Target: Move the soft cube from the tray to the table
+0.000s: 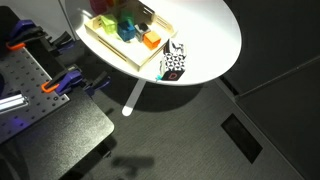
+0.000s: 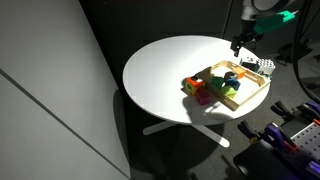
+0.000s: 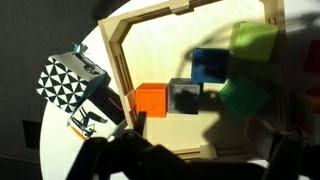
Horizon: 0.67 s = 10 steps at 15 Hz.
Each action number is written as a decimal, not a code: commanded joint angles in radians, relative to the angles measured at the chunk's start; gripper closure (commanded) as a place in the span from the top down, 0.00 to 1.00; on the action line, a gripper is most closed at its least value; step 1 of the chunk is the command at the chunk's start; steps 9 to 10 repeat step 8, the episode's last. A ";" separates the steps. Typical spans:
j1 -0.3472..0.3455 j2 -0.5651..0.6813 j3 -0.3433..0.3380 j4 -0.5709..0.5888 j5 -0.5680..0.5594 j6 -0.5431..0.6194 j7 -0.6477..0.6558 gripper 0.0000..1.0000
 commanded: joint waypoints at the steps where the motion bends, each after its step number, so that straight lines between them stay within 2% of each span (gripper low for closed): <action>1: -0.013 -0.012 0.016 -0.014 -0.001 0.006 0.001 1.00; 10: -0.014 -0.029 0.019 -0.034 -0.001 0.015 0.002 1.00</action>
